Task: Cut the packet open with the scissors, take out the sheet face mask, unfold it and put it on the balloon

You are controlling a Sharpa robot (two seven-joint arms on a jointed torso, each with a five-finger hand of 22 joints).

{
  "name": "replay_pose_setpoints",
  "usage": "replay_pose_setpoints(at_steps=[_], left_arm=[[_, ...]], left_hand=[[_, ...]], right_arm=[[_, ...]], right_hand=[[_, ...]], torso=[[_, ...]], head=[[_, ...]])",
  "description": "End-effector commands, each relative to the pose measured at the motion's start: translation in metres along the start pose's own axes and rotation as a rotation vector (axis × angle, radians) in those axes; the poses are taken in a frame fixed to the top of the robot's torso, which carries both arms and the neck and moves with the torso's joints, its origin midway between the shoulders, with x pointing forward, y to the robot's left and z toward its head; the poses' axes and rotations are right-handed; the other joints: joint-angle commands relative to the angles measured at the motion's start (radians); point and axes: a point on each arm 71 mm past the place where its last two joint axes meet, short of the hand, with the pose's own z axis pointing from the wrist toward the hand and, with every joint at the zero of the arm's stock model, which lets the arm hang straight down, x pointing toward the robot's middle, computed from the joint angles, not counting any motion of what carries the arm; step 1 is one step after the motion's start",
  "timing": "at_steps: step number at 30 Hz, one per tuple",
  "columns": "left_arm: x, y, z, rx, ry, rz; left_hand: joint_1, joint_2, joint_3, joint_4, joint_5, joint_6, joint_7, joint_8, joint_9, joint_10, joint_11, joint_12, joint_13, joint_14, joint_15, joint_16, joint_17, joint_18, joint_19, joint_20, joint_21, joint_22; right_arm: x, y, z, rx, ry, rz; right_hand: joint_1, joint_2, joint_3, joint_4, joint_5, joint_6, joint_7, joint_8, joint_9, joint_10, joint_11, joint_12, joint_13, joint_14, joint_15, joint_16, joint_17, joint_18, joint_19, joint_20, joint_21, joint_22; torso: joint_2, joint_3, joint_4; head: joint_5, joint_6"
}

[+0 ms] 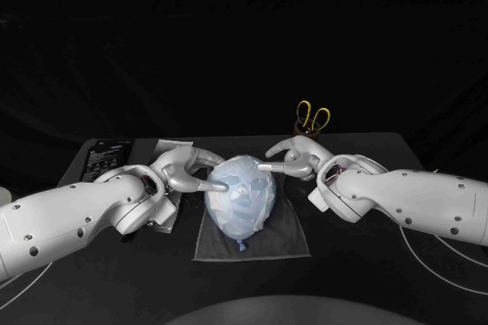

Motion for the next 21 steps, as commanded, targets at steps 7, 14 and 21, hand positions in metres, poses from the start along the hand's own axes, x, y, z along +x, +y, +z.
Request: replay_pose_setpoints(at_steps=[7,14,21], left_arm=[[0.006,0.001,0.0,-0.005,0.043,-0.011],[0.007,0.001,0.001,-0.004,0.045,-0.012],[0.007,0.001,0.001,-0.004,0.046,-0.012]], left_hand=[[0.003,0.014,0.011,0.001,-0.006,0.008,0.068,0.005,0.001,0.011,0.001,-0.002,0.002,0.009,0.005,-0.008,0.001,0.002,0.009,0.001,0.003,-0.003],[0.003,0.014,0.011,0.001,-0.006,0.008,0.068,0.005,0.001,0.011,0.001,-0.002,0.002,0.009,0.005,-0.008,0.001,0.002,0.009,0.001,0.003,-0.003],[0.003,0.015,0.012,0.001,-0.006,0.009,0.068,0.006,0.002,0.013,0.002,-0.002,0.002,0.009,0.005,-0.009,0.001,0.002,0.01,0.001,0.003,-0.003]], right_arm=[[-0.009,-0.01,0.006,0.059,-0.108,-0.025],[-0.019,-0.018,0.01,0.092,-0.192,-0.068],[-0.026,-0.021,0.006,0.095,-0.239,-0.092]], right_hand=[[0.043,0.087,0.007,0.001,-0.006,0.022,0.005,0.034,0.009,0.018,0.005,0.012,0.153,0.108,0.002,0.004,0.263,0.007,0.059,0.002,0.02,0.224],[0.104,0.153,0.021,-0.018,-0.006,0.039,0.003,0.05,0.012,0.023,0.003,0.016,0.157,0.108,0.0,0.004,0.263,0.004,0.064,0.001,0.034,0.228],[0.136,0.201,0.046,-0.028,-0.005,0.052,0.001,0.06,0.013,0.029,0.0,0.021,0.162,0.108,-0.002,0.004,0.263,0.003,0.067,-0.001,0.039,0.23]], torso=[[-0.001,0.001,-0.0019],[-0.001,0.0,0.0],[-0.001,0.0002,-0.0003]], head=[[-0.002,-0.001],[-0.009,-0.003],[-0.011,-0.001]])
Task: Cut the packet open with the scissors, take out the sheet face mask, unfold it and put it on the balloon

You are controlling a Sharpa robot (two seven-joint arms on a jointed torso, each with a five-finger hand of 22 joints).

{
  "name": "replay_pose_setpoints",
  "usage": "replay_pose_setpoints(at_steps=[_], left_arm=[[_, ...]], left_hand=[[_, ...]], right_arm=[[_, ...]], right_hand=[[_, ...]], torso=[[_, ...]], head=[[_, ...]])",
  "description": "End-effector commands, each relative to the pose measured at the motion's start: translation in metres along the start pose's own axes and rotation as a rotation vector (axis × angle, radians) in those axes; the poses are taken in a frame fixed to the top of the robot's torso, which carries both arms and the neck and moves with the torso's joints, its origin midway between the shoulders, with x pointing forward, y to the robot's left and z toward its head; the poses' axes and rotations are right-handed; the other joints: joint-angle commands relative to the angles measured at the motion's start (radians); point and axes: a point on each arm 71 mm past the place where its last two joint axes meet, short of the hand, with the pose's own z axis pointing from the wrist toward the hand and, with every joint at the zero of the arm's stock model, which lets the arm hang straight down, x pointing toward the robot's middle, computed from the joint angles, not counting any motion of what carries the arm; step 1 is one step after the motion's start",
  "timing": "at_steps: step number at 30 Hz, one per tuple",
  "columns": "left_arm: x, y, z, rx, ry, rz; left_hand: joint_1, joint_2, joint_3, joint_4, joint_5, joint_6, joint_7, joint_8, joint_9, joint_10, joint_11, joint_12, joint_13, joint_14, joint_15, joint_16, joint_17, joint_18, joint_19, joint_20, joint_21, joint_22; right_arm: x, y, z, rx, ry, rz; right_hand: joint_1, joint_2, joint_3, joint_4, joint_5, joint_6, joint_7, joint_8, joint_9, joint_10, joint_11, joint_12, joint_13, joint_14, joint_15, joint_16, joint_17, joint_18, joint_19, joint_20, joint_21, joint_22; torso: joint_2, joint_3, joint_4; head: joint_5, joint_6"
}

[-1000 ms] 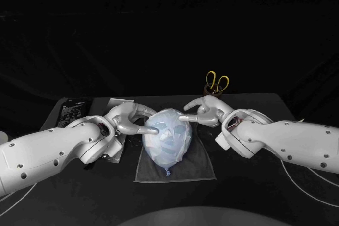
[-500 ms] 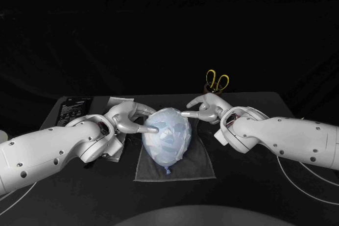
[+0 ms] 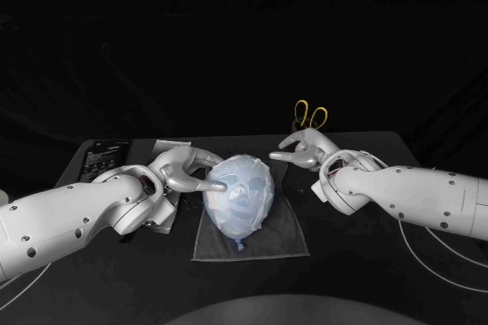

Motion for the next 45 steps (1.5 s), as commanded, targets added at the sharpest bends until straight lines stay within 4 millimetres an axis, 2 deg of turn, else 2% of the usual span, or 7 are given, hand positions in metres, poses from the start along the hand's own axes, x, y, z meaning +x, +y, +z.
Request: replay_pose_setpoints(at_steps=[1,7,11,14,28,38,45], left_arm=[[0.006,0.001,0.0,-0.004,0.042,-0.008],[0.006,0.001,0.0,-0.004,0.042,-0.008],[0.006,0.001,0.0,-0.005,0.041,-0.008],[0.006,0.001,0.0,-0.004,0.042,-0.008],[0.006,0.001,0.0,-0.004,0.043,-0.008],[0.007,0.001,0.0,-0.002,0.045,-0.01],[0.007,0.001,0.0,-0.003,0.044,-0.011]], left_hand=[[-0.002,0.009,0.006,0.001,-0.006,0.009,0.069,0.006,0.0,0.005,0.001,0.0,0.001,0.006,0.002,-0.005,0.002,0.002,0.01,0.001,0.003,-0.001],[-0.002,0.011,0.008,0.001,-0.006,0.01,0.069,0.006,0.001,0.006,0.002,0.0,0.001,0.006,0.003,-0.005,0.002,0.003,0.009,0.0,0.003,-0.002],[-0.002,0.011,0.008,0.001,-0.006,0.01,0.069,0.006,0.001,0.006,0.002,0.0,0.001,0.006,0.003,-0.005,0.002,0.003,0.009,0.0,0.003,-0.002],[-0.002,0.011,0.008,0.001,-0.006,0.01,0.069,0.006,0.001,0.006,0.002,0.0,0.001,0.006,0.003,-0.005,0.002,0.003,0.009,0.0,0.003,-0.002],[-0.002,0.011,0.008,0.001,-0.006,0.01,0.069,0.006,0.001,0.006,0.002,0.0,0.001,0.006,0.003,-0.005,0.002,0.003,0.009,0.0,0.003,-0.002],[-0.002,0.011,0.009,0.001,-0.006,0.009,0.07,0.006,0.0,0.008,0.003,-0.002,0.001,0.008,0.004,-0.006,0.002,0.005,0.013,0.0,0.004,-0.001],[-0.002,0.011,0.009,0.001,-0.006,0.009,0.07,0.006,0.0,0.008,0.003,-0.002,0.001,0.008,0.004,-0.006,0.002,0.005,0.013,0.0,0.004,-0.001]], right_arm=[[-0.006,0.0,-0.002,-0.007,-0.069,-0.032],[-0.008,0.005,-0.013,-0.059,-0.052,-0.007],[-0.001,0.019,-0.024,-0.148,0.003,0.047],[0.004,0.029,-0.032,-0.196,0.037,0.077],[0.022,0.04,-0.028,-0.183,0.138,0.072],[0.028,0.037,-0.01,-0.139,0.136,0.05],[0.026,0.03,0.003,-0.109,0.076,0.025]], right_hand=[[0.084,0.113,0.017,0.0,-0.005,0.009,-0.001,0.004,0.0,0.037,-0.005,-0.001,0.155,0.106,-0.006,0.004,0.264,0.003,0.067,-0.002,0.004,0.231],[0.088,0.12,0.024,-0.002,-0.005,0.01,-0.001,0.004,-0.001,0.036,-0.006,-0.002,0.154,0.106,-0.007,0.004,0.264,0.002,0.067,-0.002,0.005,0.231],[0.052,0.06,-0.026,0.015,-0.006,0.005,-0.001,0.004,-0.005,0.033,-0.005,-0.005,0.15,0.106,-0.006,0.004,0.264,0.004,0.064,-0.001,-0.004,0.228],[0.021,0.037,-0.067,0.029,-0.006,0.002,-0.001,0.004,-0.007,0.032,-0.005,-0.005,0.149,0.106,-0.006,0.004,0.264,0.005,0.063,-0.002,-0.006,0.227],[-0.015,-0.012,-0.16,0.027,-0.006,-0.03,0.005,-0.005,-0.015,0.017,0.001,-0.017,0.133,0.106,-0.001,0.004,0.264,0.011,0.051,0.002,-0.035,0.219],[0.003,-0.011,-0.162,0.02,-0.006,-0.033,0.006,-0.002,-0.015,0.019,0.002,-0.014,0.136,0.106,0.0,0.004,0.264,0.01,0.053,0.003,-0.03,0.22],[0.051,0.032,-0.151,0.006,-0.006,-0.018,0.003,0.014,-0.011,0.025,0.0,-0.008,0.143,0.106,-0.001,0.004,0.264,0.007,0.058,0.003,-0.019,0.224]], torso=[[0.001,0.0002,0.0003],[0.002,0.0013,-0.0009],[0.002,0.002,-0.0033],[0.001,0.0022,-0.0021],[0.002,-0.0006,0.0012],[0.002,0.0005,0.0004],[0.002,0.0006,-0.0001]], head=[[-0.002,0.002],[-0.003,0.005],[-0.004,0.007],[-0.006,0.006],[-0.008,0.007],[-0.008,0.006],[-0.007,0.003]])
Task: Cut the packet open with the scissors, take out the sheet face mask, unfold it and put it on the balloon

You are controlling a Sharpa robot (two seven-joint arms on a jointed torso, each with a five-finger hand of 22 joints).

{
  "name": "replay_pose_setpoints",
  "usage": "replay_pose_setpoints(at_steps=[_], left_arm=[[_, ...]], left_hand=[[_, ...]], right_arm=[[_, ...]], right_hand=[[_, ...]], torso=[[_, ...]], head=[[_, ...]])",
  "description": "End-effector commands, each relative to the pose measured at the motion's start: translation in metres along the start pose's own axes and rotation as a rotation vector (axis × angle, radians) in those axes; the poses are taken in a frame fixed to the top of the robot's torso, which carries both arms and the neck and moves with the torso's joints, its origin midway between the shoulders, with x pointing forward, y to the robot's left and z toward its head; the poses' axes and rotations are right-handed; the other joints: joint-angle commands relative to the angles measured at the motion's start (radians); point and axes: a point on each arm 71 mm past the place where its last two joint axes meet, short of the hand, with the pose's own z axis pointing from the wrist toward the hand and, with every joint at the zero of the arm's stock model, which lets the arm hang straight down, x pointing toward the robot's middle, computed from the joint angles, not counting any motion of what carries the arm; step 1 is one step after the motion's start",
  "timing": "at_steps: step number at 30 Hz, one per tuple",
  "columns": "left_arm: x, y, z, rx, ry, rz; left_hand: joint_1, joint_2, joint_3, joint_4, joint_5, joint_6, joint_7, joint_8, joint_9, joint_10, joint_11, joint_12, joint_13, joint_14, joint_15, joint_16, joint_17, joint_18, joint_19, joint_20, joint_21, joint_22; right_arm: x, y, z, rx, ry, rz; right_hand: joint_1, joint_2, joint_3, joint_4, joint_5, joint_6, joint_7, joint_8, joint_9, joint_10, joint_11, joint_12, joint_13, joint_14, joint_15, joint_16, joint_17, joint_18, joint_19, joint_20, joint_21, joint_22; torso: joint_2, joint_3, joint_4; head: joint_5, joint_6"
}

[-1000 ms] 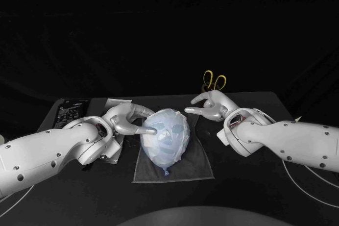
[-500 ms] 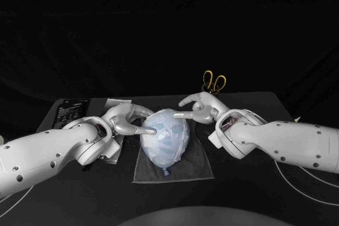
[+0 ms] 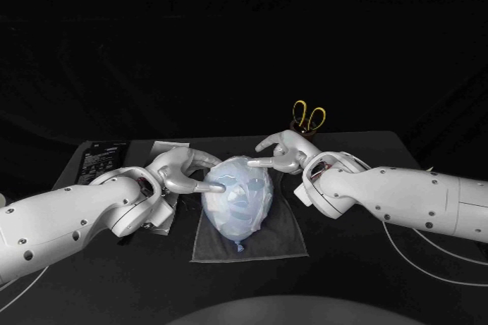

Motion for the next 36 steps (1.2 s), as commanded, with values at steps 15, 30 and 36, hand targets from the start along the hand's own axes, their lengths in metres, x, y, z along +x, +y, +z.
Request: replay_pose_setpoints(at_steps=[15,30,36], left_arm=[[0.006,0.001,0.0,-0.004,0.04,-0.007],[0.006,0.001,0.0,-0.004,0.041,-0.007],[0.005,0.002,0.0,-0.005,0.04,-0.007]], left_hand=[[-0.002,0.012,0.007,-0.002,-0.006,0.007,0.068,0.004,0.0,0.006,0.0,0.002,0.002,0.007,0.001,-0.006,0.002,0.008,0.006,-0.001,0.004,-0.001],[-0.002,0.012,0.007,-0.002,-0.006,0.007,0.068,0.004,0.0,0.006,0.001,0.001,0.002,0.012,0.002,-0.005,0.002,0.009,0.006,-0.001,0.004,-0.001],[-0.002,0.013,0.008,-0.002,-0.006,0.008,0.069,0.005,0.001,0.007,0.001,0.001,0.002,0.014,0.002,-0.004,0.003,0.011,0.007,-0.001,0.004,-0.001]], right_arm=[[-0.029,-0.03,0.019,0.058,-0.171,-0.106],[-0.024,-0.004,-0.029,-0.061,-0.031,0.011],[-0.019,-0.007,-0.045,-0.032,0.04,0.028]], right_hand=[[0.093,0.092,0.013,-0.027,-0.006,0.027,-0.004,0.025,0.007,0.028,-0.006,0.012,0.15,0.104,-0.007,0.004,0.263,0.004,0.062,-0.004,0.024,0.229],[0.065,0.069,-0.039,-0.013,-0.006,0.004,0.0,0.017,0.0,0.012,-0.002,-0.003,0.131,0.104,-0.005,0.004,0.263,0.01,0.05,-0.004,-0.006,0.22],[0.053,0.044,-0.069,-0.007,-0.006,-0.018,0.004,0.011,-0.004,-0.008,0.002,-0.021,0.109,0.104,-0.001,0.004,0.263,0.019,0.034,-0.001,-0.045,0.208]], torso=[[0.0,0.0001,-0.0009],[-0.002,0.0013,-0.0032],[-0.001,0.0004,0.0]], head=[[0.0,-0.002],[-0.009,-0.006],[-0.019,-0.014]])
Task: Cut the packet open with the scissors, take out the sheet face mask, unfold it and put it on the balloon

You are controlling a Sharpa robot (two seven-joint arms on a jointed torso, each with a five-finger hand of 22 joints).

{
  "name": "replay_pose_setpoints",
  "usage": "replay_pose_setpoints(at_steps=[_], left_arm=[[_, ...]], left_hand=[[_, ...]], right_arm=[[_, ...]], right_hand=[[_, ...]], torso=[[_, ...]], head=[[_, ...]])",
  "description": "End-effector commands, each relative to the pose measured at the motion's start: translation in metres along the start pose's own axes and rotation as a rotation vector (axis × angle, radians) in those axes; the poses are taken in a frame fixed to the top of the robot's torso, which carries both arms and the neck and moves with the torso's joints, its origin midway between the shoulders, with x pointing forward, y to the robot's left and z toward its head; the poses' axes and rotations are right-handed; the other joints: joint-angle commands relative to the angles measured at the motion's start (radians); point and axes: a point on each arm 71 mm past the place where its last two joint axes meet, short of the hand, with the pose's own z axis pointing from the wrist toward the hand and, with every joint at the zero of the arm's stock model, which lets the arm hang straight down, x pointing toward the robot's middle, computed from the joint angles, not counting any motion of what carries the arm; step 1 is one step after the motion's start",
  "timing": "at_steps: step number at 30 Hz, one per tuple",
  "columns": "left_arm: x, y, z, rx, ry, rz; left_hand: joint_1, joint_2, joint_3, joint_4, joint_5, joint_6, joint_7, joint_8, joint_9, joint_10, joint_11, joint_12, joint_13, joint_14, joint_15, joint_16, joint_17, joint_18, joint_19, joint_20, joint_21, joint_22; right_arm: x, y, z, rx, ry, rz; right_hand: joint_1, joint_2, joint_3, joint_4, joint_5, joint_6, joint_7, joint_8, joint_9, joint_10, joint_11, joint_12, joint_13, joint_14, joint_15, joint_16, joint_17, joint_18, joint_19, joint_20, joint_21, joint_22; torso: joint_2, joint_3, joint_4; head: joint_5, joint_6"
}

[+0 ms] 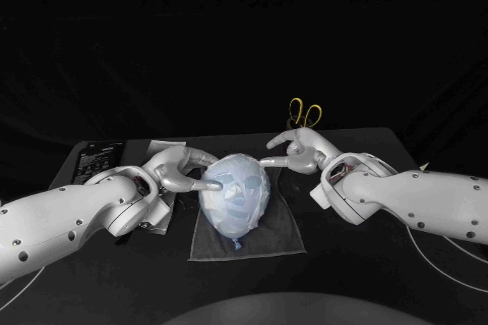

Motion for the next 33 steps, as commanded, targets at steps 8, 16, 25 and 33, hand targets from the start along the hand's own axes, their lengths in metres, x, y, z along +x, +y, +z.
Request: replay_pose_setpoints(at_steps=[8,16,25,33], left_arm=[[0.004,0.003,-0.001,-0.009,0.034,-0.006],[0.002,0.005,-0.002,-0.015,0.028,-0.008],[0.0,0.006,-0.003,-0.019,0.026,-0.009],[0.0,0.007,-0.004,-0.021,0.026,-0.01]], left_hand=[[0.002,0.009,0.005,0.001,-0.006,0.008,0.069,0.005,0.001,0.008,0.002,0.004,0.001,0.01,0.0,-0.004,0.002,0.011,0.007,-0.001,0.004,-0.001],[0.002,0.01,0.005,0.001,-0.006,0.009,0.069,0.005,0.001,0.009,0.002,0.003,0.001,0.011,0.0,-0.004,0.002,0.012,0.006,-0.001,0.004,-0.002],[0.002,0.009,0.005,0.001,-0.006,0.01,0.069,0.006,0.002,0.01,0.002,0.003,0.001,0.013,0.001,-0.004,0.002,0.013,0.006,-0.001,0.004,-0.002],[0.002,0.01,0.005,0.001,-0.006,0.013,0.07,0.007,0.003,0.012,0.003,0.003,0.001,0.015,0.002,-0.004,0.003,0.015,0.006,-0.001,0.004,-0.003]], right_arm=[[0.01,-0.014,-0.025,0.05,0.085,0.005],[0.016,-0.03,-0.042,0.066,0.051,0.012],[0.029,-0.042,-0.051,0.104,0.07,0.053],[0.041,-0.042,-0.05,0.108,0.106,0.119]], right_hand=[[0.016,-0.08,0.045,0.033,-0.005,-0.13,0.016,-0.032,-0.015,-0.167,0.013,-0.152,-0.054,0.06,0.011,-0.038,0.129,0.057,-0.05,0.007,-0.2,0.148],[-0.055,-0.364,0.179,0.042,0.009,-0.415,0.025,0.1,0.055,-0.533,0.026,-0.334,-0.324,-0.199,0.023,-0.239,-0.286,0.148,-0.309,0.02,-0.746,-0.07],[-0.056,-0.391,0.149,0.037,0.02,-0.567,0.059,0.284,0.153,-0.813,0.064,-0.49,-0.484,-0.581,0.069,-0.557,-0.643,0.15,-0.502,0.059,-1.07,-0.292],[-0.048,-0.374,0.16,0.041,0.018,-0.628,0.107,0.401,0.201,-0.98,0.132,-0.733,-0.712,-0.805,0.147,-0.813,-0.819,0.145,-0.615,0.131,-1.316,-0.558]], torso=[[0.001,-0.0009,0.001],[0.0,-0.0009,0.0006],[0.001,-0.0002,0.0002],[0.002,-0.0007,0.0014]], head=[[-0.005,-0.015],[-0.004,-0.025],[-0.004,-0.031],[-0.008,-0.032]])
